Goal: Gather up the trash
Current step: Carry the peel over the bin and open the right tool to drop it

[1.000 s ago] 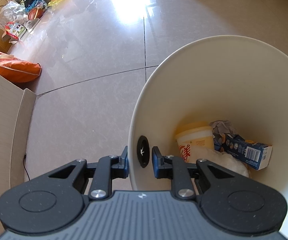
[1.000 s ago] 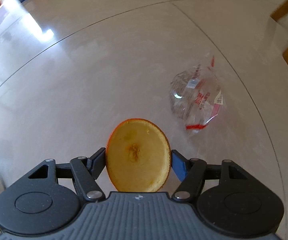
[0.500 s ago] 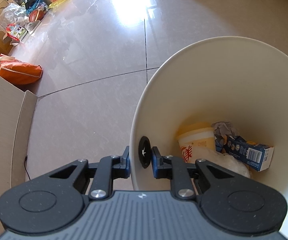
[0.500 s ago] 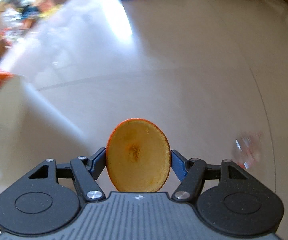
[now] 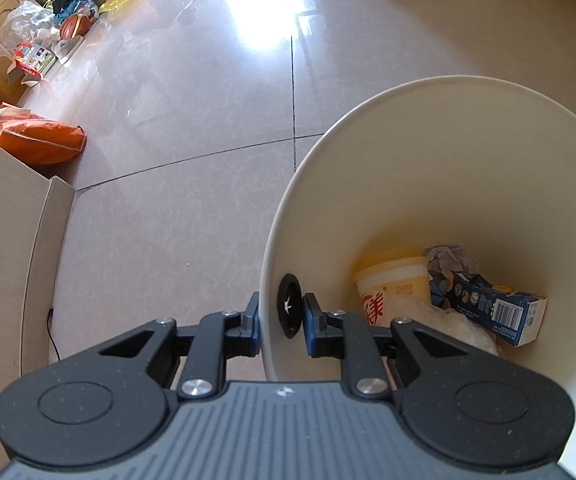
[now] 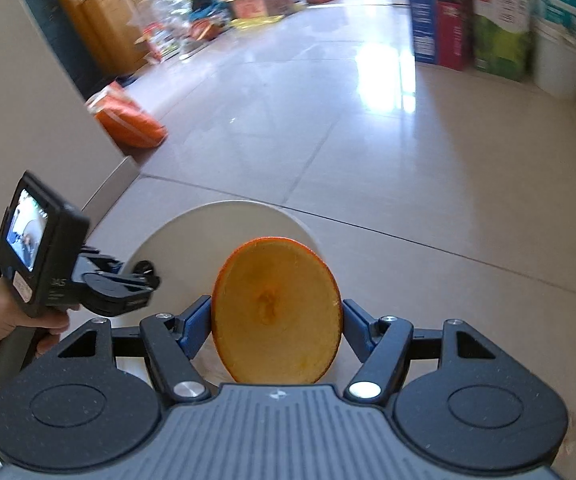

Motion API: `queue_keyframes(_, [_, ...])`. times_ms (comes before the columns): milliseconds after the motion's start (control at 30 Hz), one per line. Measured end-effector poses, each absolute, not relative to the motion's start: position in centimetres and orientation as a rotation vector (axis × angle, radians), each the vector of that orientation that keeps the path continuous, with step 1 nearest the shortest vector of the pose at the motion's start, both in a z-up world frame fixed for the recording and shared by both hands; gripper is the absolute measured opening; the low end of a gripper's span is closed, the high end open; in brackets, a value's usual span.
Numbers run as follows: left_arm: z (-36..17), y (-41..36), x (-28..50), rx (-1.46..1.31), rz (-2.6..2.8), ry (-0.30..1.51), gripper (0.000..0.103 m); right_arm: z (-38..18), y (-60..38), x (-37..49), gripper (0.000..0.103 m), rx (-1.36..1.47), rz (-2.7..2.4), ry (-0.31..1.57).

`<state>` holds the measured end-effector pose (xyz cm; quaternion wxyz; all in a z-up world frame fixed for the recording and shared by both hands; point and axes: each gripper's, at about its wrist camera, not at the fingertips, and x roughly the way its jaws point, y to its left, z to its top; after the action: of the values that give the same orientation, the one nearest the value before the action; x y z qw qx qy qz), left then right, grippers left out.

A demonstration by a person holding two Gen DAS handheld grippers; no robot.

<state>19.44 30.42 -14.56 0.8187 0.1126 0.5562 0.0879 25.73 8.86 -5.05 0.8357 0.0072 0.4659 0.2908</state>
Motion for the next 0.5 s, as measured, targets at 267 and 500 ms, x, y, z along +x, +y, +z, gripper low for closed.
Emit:
queue_keyframes(267, [-14.6, 30.7, 19.4, 0.23, 0.179, 1.183, 0.018, -4.9, 10.9, 25.1, 0.095, -0.073, 0.631, 0.955])
queue_keyframes(500, [-14.6, 30.6, 19.3, 0.234, 0.18, 1.183, 0.018, -4.5, 9.4, 24.9, 0.1, -0.082, 0.587, 0.926])
